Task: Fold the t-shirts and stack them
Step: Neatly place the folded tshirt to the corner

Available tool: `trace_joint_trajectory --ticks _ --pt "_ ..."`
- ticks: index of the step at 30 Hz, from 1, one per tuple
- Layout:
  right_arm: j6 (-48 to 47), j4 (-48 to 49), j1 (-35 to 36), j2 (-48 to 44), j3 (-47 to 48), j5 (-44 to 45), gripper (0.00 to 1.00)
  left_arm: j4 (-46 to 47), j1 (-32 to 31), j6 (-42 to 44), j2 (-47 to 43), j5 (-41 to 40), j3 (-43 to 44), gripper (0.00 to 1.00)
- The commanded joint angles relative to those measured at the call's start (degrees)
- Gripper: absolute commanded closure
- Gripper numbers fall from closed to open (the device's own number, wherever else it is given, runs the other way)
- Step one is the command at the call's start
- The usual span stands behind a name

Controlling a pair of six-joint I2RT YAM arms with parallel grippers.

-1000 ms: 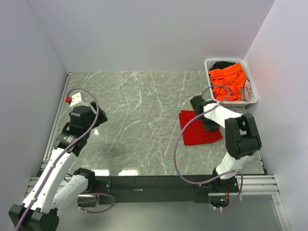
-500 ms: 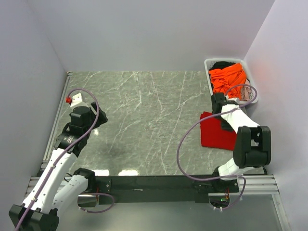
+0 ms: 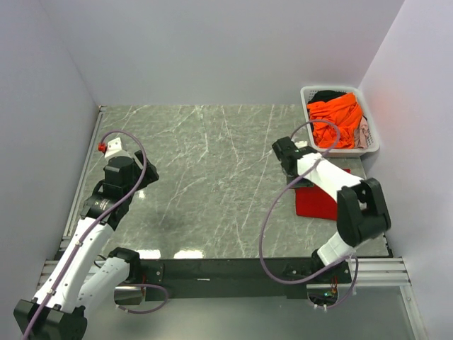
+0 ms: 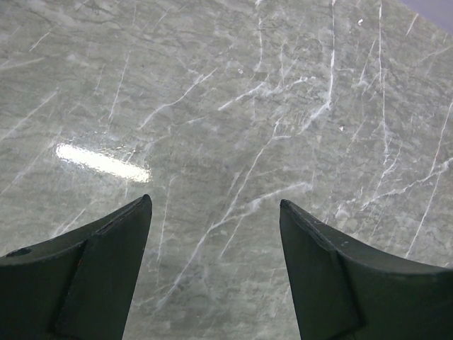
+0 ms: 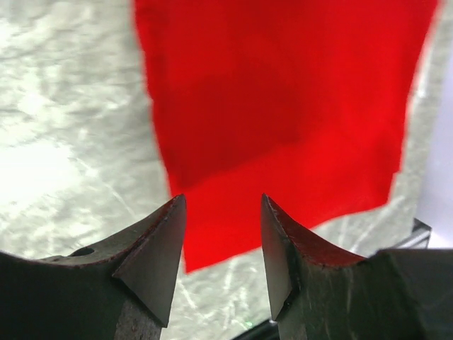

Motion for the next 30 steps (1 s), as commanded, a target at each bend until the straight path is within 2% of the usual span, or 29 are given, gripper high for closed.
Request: trace_joint_trajectory --ticks 1,9,12,13,16,18,19,21,30 --pt "2.1 2.9 1.8 4.7 2.9 -1.5 0.46 1.5 0.3 0.5 -0.5 0.1 -0.2 0.22" --pt "-0.7 5.1 5.1 13.3 1.8 0.7 0.47 1.5 0.3 0.5 -0.3 0.6 -0.3 0.22" --pt "-0.9 4.1 6.3 15.8 2.3 3.6 0.51 1.8 0.3 0.6 -0.3 0.8 -0.3 0.22" --pt "-1.0 3.7 6.6 16.5 2.4 4.6 0.53 1.7 0.3 0.6 -0.3 0.9 -0.3 0.22" --pt "-1.8 2.3 6.5 18.4 3.2 8.1 0.71 1.5 0.2 0.6 -0.5 0.9 -0.4 0.22" --pt "-3.5 2.2 6.6 19.5 3.3 10.5 0.87 1.4 0.3 0.5 -0.9 0.5 -0.4 0.22" --pt "-4.4 2.4 6.5 19.9 3.3 10.5 0.87 1.4 0.3 0.5 -1.1 0.5 -0.5 0.22" --pt "-7.0 3.6 6.4 20.9 2.2 12.4 0.99 1.5 0.3 0.6 -1.2 0.4 -0.5 0.22" --pt "-17.4 11.6 5.9 21.7 -6.0 18.8 1.0 1.5 0.3 0.6 -1.4 0.8 -0.6 0.22"
